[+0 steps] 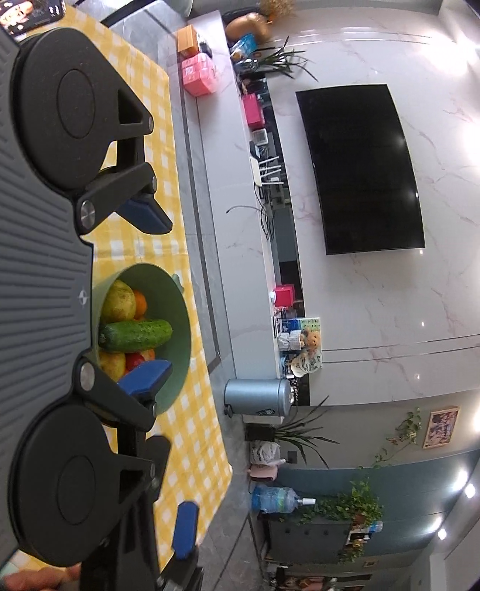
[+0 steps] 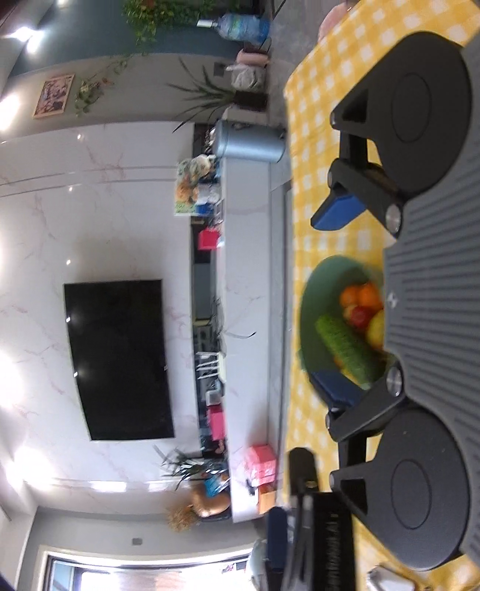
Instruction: Organize fruits
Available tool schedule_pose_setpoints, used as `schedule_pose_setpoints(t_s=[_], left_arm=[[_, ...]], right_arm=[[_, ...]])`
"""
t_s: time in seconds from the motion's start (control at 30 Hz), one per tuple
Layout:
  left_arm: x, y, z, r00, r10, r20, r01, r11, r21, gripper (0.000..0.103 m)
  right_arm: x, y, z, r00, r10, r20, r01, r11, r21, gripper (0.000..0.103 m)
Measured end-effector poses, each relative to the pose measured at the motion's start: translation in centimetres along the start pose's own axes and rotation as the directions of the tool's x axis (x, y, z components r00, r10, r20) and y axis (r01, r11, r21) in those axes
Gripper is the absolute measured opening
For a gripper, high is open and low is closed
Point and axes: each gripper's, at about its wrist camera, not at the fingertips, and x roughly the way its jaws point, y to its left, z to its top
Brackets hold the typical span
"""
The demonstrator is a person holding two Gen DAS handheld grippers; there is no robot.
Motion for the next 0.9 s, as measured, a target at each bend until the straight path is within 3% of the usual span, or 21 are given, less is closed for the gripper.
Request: schedule_pose_setpoints(t_s=[0.13, 0.3, 0.57, 0.9], left_arm=[[-0.5, -0.1, -1.4, 1.000, 0.020, 0.001, -0.020, 1.000, -0.012, 0.095], [0.9, 0.2, -3.3, 0.997, 0.026, -0.078, -0.028, 0.999, -0.024, 0.095], [3.8, 1.7, -5.3, 0.977, 0.037, -0.211, -0.053, 0.996, -0.070, 0.095], [4.9, 2.3, -6.3, 0.962, 0.029, -0.272, -0.051, 0.996, -0.074, 0.095]], right_arm=[[-1.2, 0.5, -1.3, 0.999, -0.021, -0.044, 0.021, 1.000, -0.001, 0.087], [-2.1, 1.2, -2.4, 0.996, -0.033, -0.077, 0.035, 0.999, 0.026, 0.093], [0.3, 1.0, -3.9, 0.978, -0.092, -0.188, 0.098, 0.995, 0.020, 0.093], [3.0, 1.8, -4.7, 0.963, -0.089, -0.254, 0.084, 0.996, -0.030, 0.094]])
